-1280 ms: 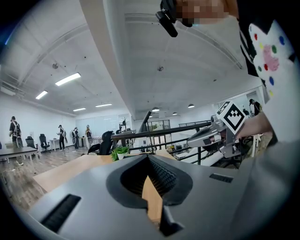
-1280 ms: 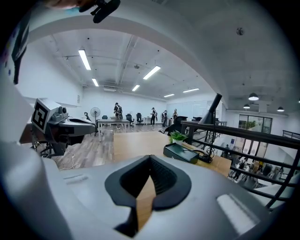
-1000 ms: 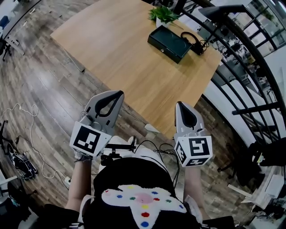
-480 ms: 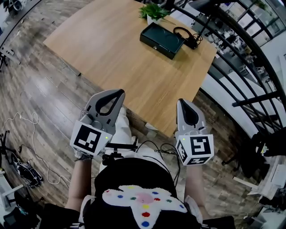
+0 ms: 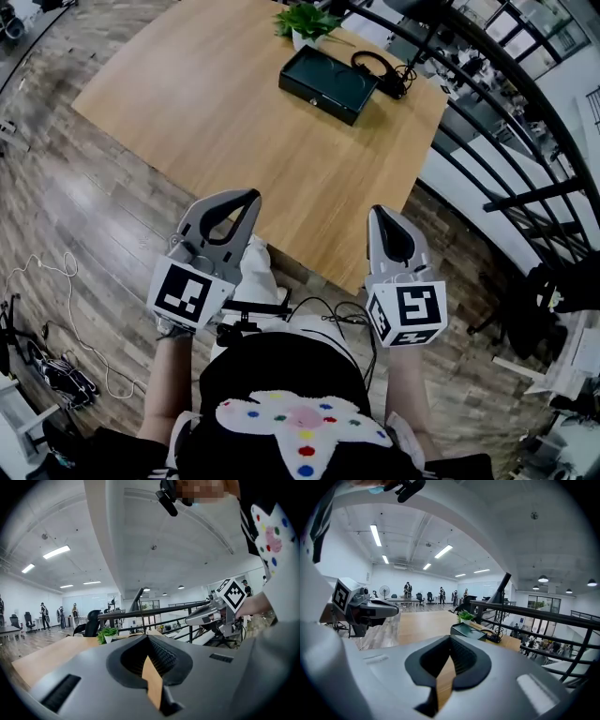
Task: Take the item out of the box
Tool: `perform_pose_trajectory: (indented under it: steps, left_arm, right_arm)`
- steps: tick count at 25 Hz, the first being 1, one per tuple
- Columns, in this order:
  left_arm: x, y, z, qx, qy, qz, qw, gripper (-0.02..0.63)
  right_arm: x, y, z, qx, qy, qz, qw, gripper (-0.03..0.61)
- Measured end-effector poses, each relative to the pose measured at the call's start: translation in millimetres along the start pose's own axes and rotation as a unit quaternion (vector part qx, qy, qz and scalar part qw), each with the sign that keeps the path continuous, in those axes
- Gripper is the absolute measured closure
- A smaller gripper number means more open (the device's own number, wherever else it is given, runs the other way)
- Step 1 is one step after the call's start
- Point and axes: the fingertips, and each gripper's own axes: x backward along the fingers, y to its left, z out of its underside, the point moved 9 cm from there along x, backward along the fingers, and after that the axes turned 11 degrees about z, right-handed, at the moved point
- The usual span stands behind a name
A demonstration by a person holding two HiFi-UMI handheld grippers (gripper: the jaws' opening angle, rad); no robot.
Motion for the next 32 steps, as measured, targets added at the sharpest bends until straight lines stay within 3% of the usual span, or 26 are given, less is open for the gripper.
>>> perform_pose_trajectory:
  steps: [18, 23, 32]
  left_arm:
    - [-81, 96, 21, 0.031, 0.023, 0.041, 0.9984, 0.609]
    - [-104, 121, 27, 0.070, 0.007, 0.053, 0.9961, 0.609]
    - [-150, 159, 37, 0.083, 0.018, 0.067, 0.9942, 0.604]
  right_arm:
    - [-109, -8, -1, -0.012, 0.044, 0.021, 0.999, 0.569]
    - [-137, -10, 4, -0.009, 0.057, 0.027, 0.998, 0.569]
    - [-177, -17, 13, -0.018, 0.079, 0.037, 0.996, 0.569]
